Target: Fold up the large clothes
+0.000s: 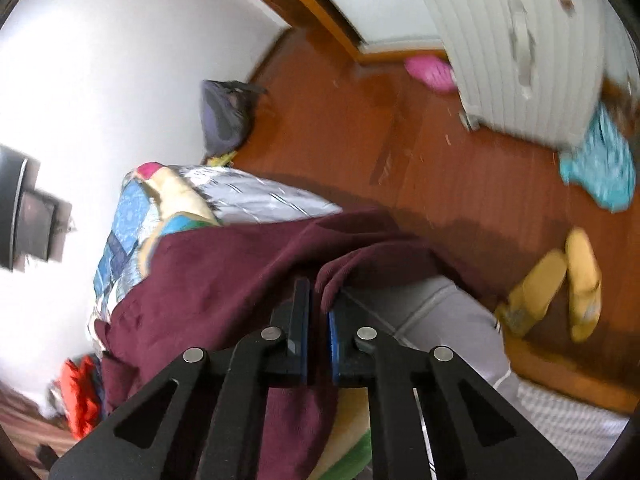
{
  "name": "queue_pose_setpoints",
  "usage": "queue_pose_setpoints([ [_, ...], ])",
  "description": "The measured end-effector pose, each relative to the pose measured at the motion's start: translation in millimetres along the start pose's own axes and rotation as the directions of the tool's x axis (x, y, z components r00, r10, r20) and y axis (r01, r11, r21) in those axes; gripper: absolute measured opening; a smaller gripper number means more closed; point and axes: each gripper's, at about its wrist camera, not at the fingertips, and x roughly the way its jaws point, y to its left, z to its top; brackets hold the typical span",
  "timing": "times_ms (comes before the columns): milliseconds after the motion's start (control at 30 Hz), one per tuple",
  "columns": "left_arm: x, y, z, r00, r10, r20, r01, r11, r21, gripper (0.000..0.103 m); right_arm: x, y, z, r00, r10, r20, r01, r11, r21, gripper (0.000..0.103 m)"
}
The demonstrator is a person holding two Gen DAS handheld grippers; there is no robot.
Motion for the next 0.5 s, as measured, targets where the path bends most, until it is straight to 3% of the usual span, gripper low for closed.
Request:
queue_pose_setpoints([
  [100, -2.7, 3.5, -0.4, 1.0, -0.002, 0.01, 0.002, 1.0, -0.004, 0.089, -25.4, 33.5, 1.1, 0.997, 0.05, 0.054, -0.044, 0.994, -0.1, 0.007],
  [233, -7.1, 7.8, -1.4, 1.0, -0.017, 0.023, 0.018, 1.0, -0.012, 0.089, -57.5, 87.9, -4.8, 0.983, 0.167, 0.071, -0.144, 0.957, -0.252, 0.007],
  [400, -12.9, 9.9, -4.9, 0.999, -0.036, 0.04, 0.036, 0.999, -0.01, 0.089, -75.3, 153.0, -32.9, 0.952, 0.306, -0.013, -0.282, 0.859, -0.428, 0.007],
  [500, -15.4, 12.3, -7.8, 0.998, -0.046, 0.044, 0.046, 0.999, -0.011, 0.089, -65.1, 184.8, -63.9, 0.945, 0.311, -0.099, -0.316, 0.796, -0.516, 0.007],
])
